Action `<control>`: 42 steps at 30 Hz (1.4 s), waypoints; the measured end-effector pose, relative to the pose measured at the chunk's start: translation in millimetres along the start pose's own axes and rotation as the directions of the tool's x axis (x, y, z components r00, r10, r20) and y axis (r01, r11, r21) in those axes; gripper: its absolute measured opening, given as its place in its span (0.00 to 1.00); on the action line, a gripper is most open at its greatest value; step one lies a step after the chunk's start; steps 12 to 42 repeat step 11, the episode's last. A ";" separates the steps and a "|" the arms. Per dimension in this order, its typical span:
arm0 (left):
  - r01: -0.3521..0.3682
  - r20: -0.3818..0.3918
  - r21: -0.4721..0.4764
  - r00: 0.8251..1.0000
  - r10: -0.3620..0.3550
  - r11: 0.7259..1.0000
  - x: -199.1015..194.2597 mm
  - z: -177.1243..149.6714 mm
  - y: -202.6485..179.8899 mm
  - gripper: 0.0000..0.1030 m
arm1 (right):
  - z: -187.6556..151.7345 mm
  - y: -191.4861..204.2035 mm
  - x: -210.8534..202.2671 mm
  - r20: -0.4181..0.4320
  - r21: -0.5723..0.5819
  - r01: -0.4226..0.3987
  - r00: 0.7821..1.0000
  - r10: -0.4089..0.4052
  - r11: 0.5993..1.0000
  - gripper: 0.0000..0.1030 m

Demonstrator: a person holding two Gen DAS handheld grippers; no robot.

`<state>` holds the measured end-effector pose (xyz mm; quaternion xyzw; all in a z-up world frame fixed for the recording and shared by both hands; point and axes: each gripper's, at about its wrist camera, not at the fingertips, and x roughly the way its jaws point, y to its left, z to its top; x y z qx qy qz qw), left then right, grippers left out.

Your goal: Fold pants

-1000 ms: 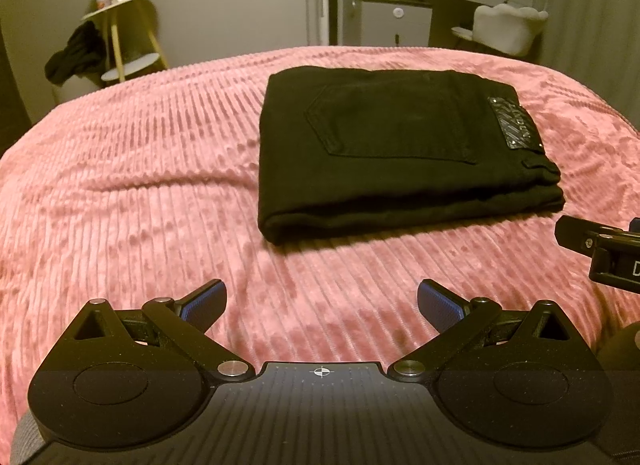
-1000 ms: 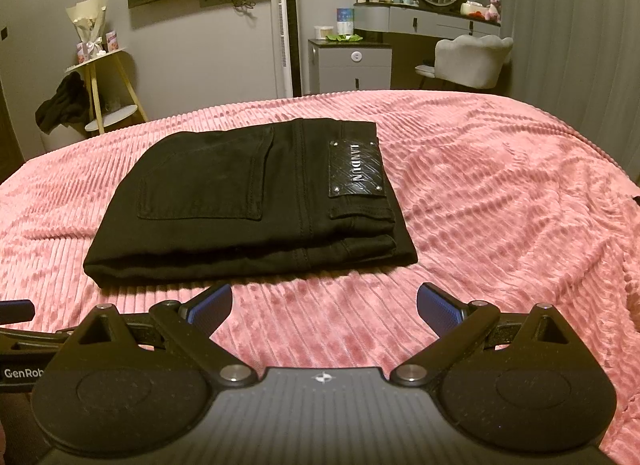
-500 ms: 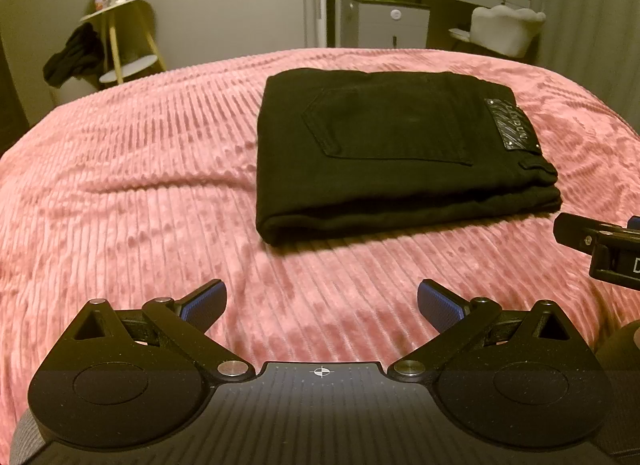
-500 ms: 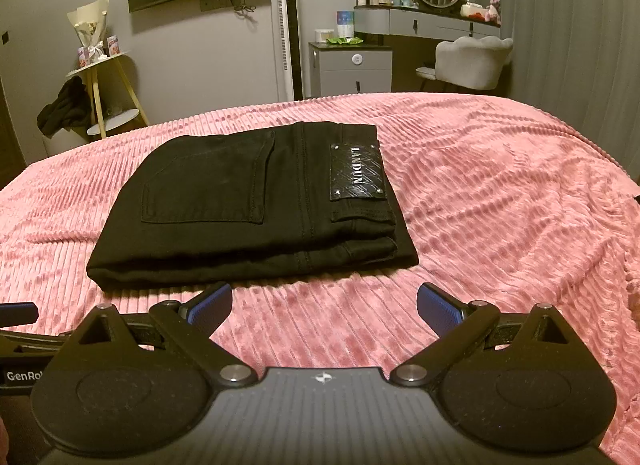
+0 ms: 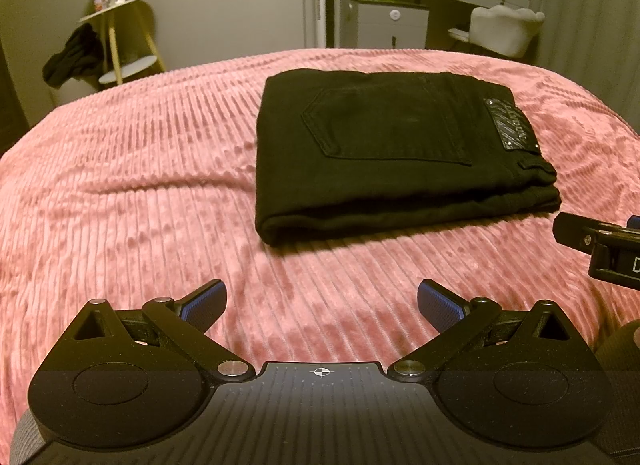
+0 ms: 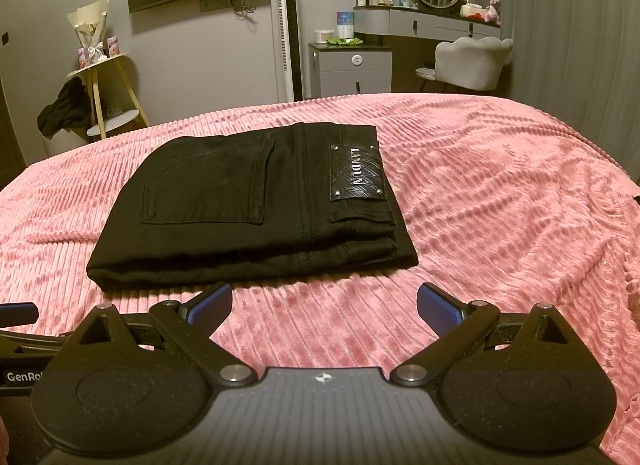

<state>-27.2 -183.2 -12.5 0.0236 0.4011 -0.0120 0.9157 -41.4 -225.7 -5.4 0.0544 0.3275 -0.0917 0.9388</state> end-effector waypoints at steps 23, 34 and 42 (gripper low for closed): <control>-0.006 0.010 0.023 1.000 0.006 1.000 -0.3 -0.6 -1.4 1.00 | -0.2 0.6 -0.4 0.000 0.002 0.001 1.000 -0.001 1.000 0.96; -0.006 0.010 0.023 1.000 0.006 1.000 -0.3 -0.6 -1.4 1.00 | -0.2 0.6 -0.4 0.000 0.002 0.001 1.000 -0.001 1.000 0.96; -0.006 0.010 0.023 1.000 0.006 1.000 -0.3 -0.6 -1.4 1.00 | -0.2 0.6 -0.4 0.000 0.002 0.001 1.000 -0.001 1.000 0.96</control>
